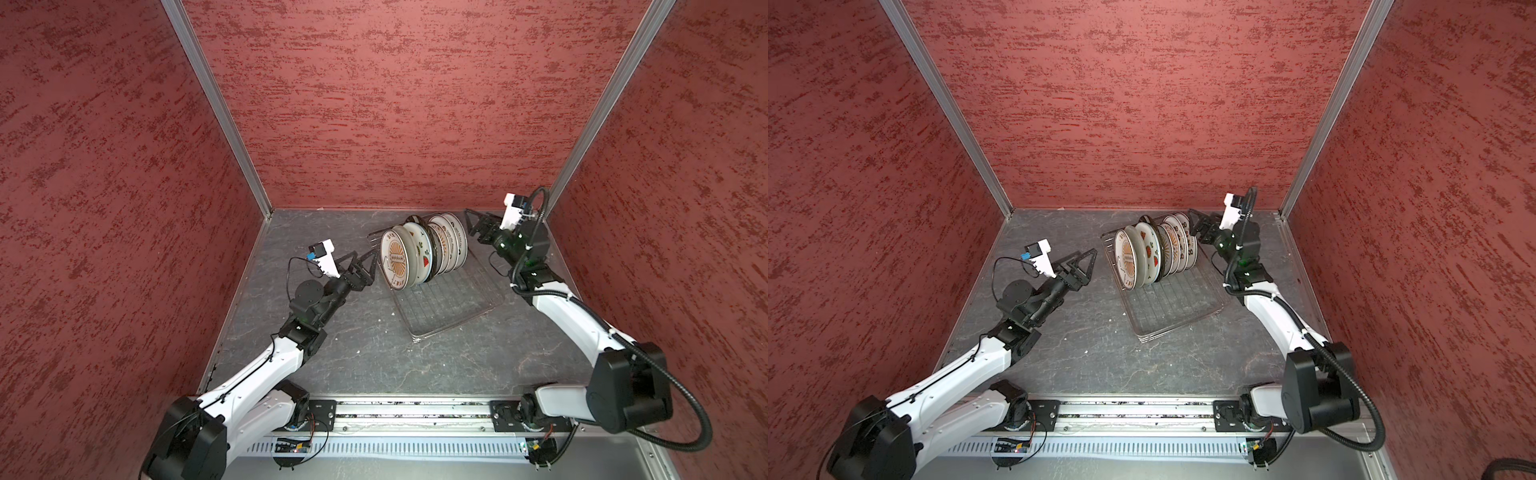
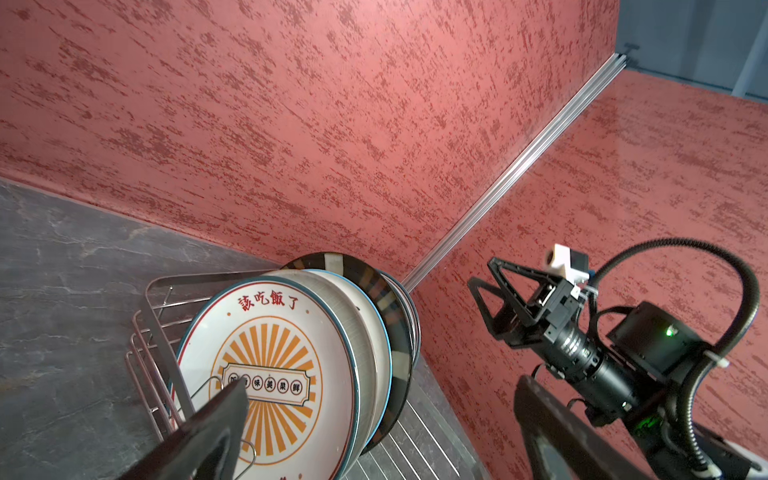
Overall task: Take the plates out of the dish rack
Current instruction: 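Reach both grippers toward the plate rack from either side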
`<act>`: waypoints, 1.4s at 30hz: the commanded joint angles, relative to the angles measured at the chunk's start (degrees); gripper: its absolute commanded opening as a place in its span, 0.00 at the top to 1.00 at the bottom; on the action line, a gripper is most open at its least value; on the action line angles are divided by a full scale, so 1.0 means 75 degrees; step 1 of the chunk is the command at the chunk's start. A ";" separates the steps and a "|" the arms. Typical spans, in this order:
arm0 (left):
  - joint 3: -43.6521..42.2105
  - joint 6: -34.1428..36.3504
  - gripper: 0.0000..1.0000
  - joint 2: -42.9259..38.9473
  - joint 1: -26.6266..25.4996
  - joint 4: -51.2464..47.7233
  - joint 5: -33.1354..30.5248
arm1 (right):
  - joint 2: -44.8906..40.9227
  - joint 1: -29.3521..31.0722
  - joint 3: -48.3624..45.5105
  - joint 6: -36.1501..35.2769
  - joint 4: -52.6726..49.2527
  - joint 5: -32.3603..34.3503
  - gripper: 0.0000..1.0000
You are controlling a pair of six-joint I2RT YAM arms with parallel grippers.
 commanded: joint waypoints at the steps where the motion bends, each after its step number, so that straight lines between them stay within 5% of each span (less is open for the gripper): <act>1: 0.0253 0.0277 0.00 0.0270 -0.0163 0.0191 -0.0183 | 0.0441 0.0430 0.0814 -0.0971 -0.1077 0.0497 0.16; 14: 0.0547 0.0314 0.01 0.0949 -0.0399 0.0233 -0.0198 | 0.1339 0.1497 0.1921 -0.2070 -0.2284 0.1657 0.37; 20: 0.0619 0.0287 0.00 0.1276 -0.0480 0.0348 -0.0125 | 0.1697 0.1737 0.2217 -0.2327 -0.2519 0.1641 0.64; 30: 0.0803 0.0292 0.01 0.1530 -0.0544 0.0169 -0.0169 | 0.2328 0.2048 0.2751 -0.2577 -0.3095 0.2163 0.65; 36: 0.1021 0.0306 0.01 0.1618 -0.0557 -0.0379 -0.0364 | 0.2592 0.2167 0.2801 -0.2674 -0.3105 0.2969 0.80; 42: 0.1077 0.0261 0.01 0.1636 -0.0587 -0.0486 -0.0357 | 0.2855 0.2214 0.2993 -0.2674 -0.3392 0.3011 0.77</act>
